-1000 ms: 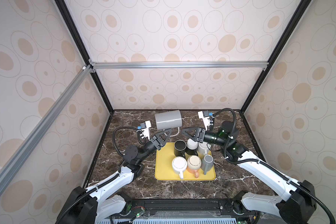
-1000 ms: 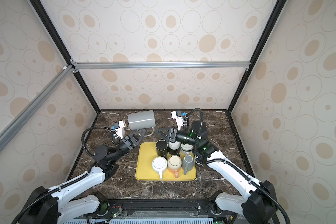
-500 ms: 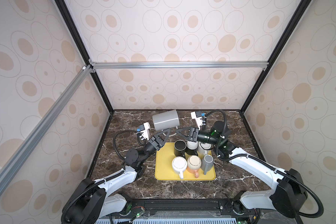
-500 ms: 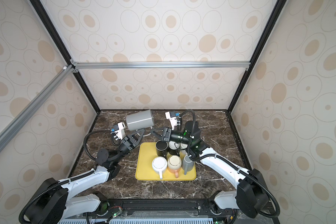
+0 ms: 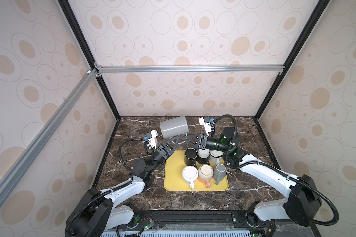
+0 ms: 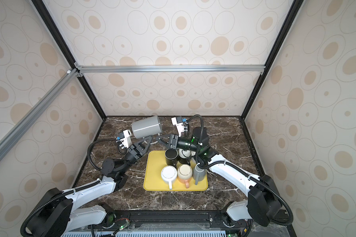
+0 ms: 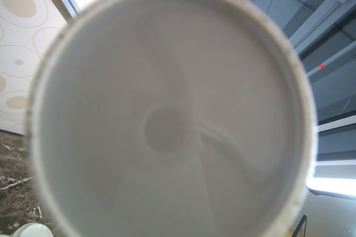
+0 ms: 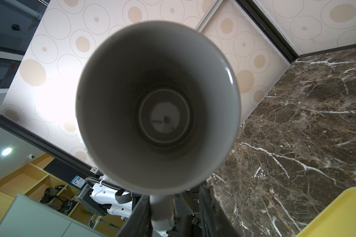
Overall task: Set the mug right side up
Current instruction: 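Grasp the grey mug's handle with right gripper beside the left gripper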
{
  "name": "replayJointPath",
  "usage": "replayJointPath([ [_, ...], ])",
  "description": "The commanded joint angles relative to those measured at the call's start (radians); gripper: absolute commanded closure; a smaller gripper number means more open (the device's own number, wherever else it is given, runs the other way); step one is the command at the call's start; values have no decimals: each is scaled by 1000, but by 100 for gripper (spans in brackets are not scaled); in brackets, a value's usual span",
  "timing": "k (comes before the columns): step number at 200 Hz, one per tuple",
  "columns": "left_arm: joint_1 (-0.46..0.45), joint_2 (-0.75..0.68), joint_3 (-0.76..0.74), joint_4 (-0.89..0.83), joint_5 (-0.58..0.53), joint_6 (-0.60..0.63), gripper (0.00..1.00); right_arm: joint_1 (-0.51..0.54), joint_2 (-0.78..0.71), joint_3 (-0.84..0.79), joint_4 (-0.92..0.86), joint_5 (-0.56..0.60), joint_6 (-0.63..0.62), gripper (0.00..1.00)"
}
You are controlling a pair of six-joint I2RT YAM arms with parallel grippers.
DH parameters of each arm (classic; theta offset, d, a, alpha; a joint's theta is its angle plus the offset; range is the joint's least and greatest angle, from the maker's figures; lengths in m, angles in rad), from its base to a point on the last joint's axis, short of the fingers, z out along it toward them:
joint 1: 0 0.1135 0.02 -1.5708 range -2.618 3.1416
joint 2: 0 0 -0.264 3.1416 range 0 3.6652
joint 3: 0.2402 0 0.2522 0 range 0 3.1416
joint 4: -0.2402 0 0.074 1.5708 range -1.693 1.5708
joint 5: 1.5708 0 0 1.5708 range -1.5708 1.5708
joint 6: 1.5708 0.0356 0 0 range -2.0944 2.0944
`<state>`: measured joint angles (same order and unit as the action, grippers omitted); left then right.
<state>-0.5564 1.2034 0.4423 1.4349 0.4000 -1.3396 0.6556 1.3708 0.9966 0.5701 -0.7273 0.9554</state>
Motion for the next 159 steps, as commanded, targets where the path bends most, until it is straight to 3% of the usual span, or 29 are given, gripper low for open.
replayJointPath([
  [1,-2,-5,33,171,10,-9,100,9,14,28,36,12,16,63],
  [101,-21,34,27,195,3,-8,100,20,34,39,52,39,37,70],
  [117,-22,37,18,196,-4,-6,100,21,36,39,54,41,38,79],
  [136,-22,37,12,188,-8,-3,100,22,38,38,57,45,43,100],
  [159,-21,27,13,144,-10,16,100,23,34,36,48,52,37,100],
])
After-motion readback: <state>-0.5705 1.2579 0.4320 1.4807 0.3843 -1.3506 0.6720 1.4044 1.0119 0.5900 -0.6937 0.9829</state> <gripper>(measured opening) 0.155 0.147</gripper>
